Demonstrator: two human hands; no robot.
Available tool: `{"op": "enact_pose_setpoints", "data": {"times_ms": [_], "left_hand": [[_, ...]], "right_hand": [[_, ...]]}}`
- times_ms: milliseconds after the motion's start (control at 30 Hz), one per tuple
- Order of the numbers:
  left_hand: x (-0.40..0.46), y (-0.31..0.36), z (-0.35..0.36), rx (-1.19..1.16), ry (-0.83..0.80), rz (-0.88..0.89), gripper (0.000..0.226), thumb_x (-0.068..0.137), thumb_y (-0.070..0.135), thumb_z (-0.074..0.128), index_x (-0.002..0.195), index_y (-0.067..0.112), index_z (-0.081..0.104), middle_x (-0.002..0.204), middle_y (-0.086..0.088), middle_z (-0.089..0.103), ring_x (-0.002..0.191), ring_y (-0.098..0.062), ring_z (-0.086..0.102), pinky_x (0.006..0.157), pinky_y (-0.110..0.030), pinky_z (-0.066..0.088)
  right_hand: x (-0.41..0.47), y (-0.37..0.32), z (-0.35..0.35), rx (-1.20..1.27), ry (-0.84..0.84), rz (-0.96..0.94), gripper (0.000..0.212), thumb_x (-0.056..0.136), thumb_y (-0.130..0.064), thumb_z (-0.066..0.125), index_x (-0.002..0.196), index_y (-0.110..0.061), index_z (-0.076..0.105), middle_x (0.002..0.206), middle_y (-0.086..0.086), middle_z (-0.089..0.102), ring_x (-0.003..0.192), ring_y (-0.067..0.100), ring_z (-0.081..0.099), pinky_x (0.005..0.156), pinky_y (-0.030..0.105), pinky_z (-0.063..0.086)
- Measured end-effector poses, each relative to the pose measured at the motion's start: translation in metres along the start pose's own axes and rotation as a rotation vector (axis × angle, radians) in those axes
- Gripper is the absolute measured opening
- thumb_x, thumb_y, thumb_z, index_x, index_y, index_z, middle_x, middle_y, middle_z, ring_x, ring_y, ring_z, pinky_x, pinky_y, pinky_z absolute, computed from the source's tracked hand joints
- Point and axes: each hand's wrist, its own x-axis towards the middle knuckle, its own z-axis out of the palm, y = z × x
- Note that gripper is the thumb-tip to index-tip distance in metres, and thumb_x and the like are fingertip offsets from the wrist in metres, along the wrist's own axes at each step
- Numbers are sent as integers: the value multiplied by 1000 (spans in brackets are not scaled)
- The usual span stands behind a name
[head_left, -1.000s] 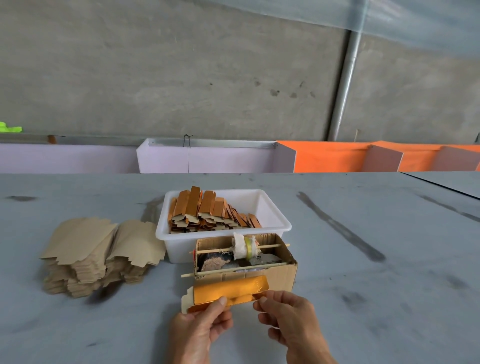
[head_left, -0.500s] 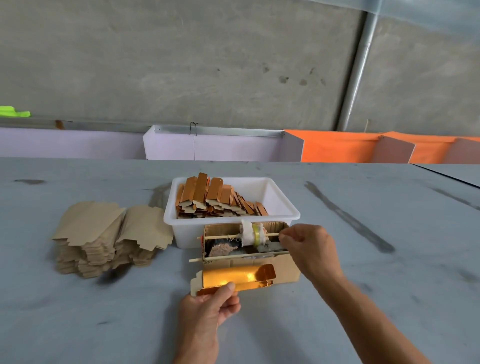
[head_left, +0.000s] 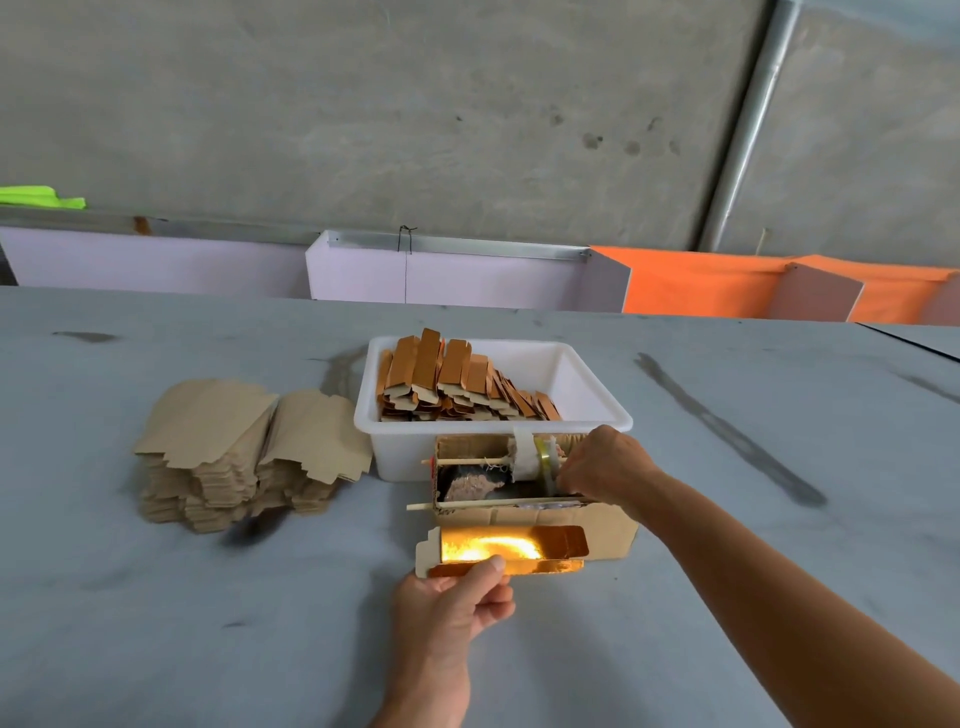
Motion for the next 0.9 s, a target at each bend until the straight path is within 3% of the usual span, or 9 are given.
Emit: {"op": "enact_pose_setpoints", "data": {"times_ms": [67, 200, 400, 633, 900], "left_hand": [[0, 0, 0, 8, -2, -2, 13, 73, 2, 73, 60, 5, 73, 65, -20, 67, 53, -21, 63, 50, -28, 53], [-1, 2, 0, 13, 10, -13, 18, 73, 0, 73, 56, 5, 72, 63, -19, 67, 51, -20, 64, 49, -28, 53], [-4, 4, 1, 13, 22, -14, 16, 73, 0, 73, 58, 1, 70, 61, -18, 67, 49, -20, 63, 48, -26, 52], [-3, 2, 2, 18, 46, -31, 9, 72, 1, 75, 66, -3, 69, 61, -18, 67, 49, -20, 64, 48, -26, 52], [-2, 1, 1, 11, 53, -39, 11, 71, 3, 76, 70, -5, 68, 64, -19, 68, 52, -21, 65, 49, -27, 53]], "right_hand": [[2, -2, 3, 36, 2, 31, 26, 85, -25, 66, 104, -9, 60, 80, -1, 57, 68, 11, 55, 51, 16, 41], [5, -4, 5, 82, 0, 62, 26, 81, -21, 70, 102, -11, 57, 87, 2, 60, 79, 15, 59, 66, 22, 50], [8, -3, 3, 159, -47, 85, 32, 80, -19, 70, 107, -12, 54, 91, 2, 58, 77, 14, 54, 61, 18, 44], [8, -2, 4, 155, -32, 101, 42, 73, -21, 77, 108, -11, 56, 96, 5, 61, 89, 17, 58, 78, 25, 52], [6, -5, 4, 188, -40, 126, 44, 76, -23, 76, 112, -12, 53, 99, 4, 60, 88, 17, 58, 72, 22, 49]]}}
